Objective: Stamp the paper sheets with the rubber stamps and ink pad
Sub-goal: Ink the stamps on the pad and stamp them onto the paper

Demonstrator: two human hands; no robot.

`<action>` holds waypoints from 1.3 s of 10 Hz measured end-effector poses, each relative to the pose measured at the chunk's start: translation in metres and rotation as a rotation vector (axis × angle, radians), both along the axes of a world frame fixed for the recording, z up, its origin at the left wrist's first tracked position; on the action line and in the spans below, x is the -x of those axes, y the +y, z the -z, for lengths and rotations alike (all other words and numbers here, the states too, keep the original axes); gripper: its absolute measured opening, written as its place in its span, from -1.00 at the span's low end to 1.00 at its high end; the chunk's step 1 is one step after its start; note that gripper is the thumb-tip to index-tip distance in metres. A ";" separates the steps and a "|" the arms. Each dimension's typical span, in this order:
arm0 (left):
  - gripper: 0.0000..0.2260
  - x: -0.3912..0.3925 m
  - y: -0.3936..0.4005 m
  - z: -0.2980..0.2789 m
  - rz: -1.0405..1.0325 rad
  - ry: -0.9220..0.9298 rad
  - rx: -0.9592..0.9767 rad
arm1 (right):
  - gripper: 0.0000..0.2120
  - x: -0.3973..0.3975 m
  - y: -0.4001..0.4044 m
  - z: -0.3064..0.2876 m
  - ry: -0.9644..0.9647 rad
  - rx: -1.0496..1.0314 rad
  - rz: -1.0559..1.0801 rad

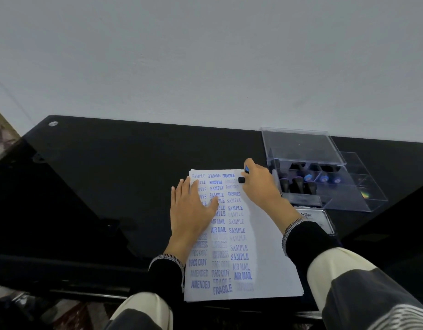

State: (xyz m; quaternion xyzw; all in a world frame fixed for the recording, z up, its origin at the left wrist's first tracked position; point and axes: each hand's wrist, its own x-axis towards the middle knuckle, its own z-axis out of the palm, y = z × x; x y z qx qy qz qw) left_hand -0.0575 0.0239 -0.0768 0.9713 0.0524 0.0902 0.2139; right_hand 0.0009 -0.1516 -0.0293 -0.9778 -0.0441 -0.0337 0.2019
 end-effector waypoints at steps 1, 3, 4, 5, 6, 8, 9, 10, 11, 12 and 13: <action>-0.31 0.000 0.000 0.000 0.000 -0.001 0.005 | -0.80 0.008 0.002 0.003 -0.046 -0.004 0.018; -0.31 0.000 0.000 -0.001 0.002 0.003 0.006 | -0.84 -0.004 -0.001 -0.001 -0.007 -0.009 -0.011; -0.31 0.001 0.000 -0.001 0.002 0.004 0.007 | -0.82 -0.004 -0.002 -0.001 -0.007 -0.012 -0.019; -0.31 0.001 0.000 -0.001 -0.002 -0.008 0.003 | -0.82 -0.001 -0.004 -0.001 -0.005 -0.009 -0.033; -0.31 0.001 0.001 -0.002 -0.005 -0.007 -0.001 | -0.85 0.002 -0.007 -0.004 0.022 0.001 -0.069; -0.31 0.001 0.001 -0.001 -0.001 -0.006 0.013 | -0.94 0.008 -0.018 -0.028 -0.120 -0.305 -0.030; -0.31 0.001 0.001 -0.002 0.000 -0.003 0.009 | -0.96 0.010 -0.027 -0.033 -0.165 -0.377 0.035; -0.31 0.001 0.001 -0.002 0.000 -0.002 0.013 | -0.97 0.010 -0.036 -0.032 -0.182 -0.454 0.092; -0.31 0.001 0.001 -0.002 -0.001 -0.002 0.016 | -0.97 0.011 -0.040 -0.029 -0.187 -0.487 0.109; -0.31 0.001 0.000 -0.002 -0.003 -0.006 0.018 | -0.96 0.012 -0.041 -0.026 -0.176 -0.507 0.109; -0.31 0.001 0.001 -0.001 -0.003 -0.006 0.022 | -0.96 0.012 -0.040 -0.023 -0.176 -0.539 0.103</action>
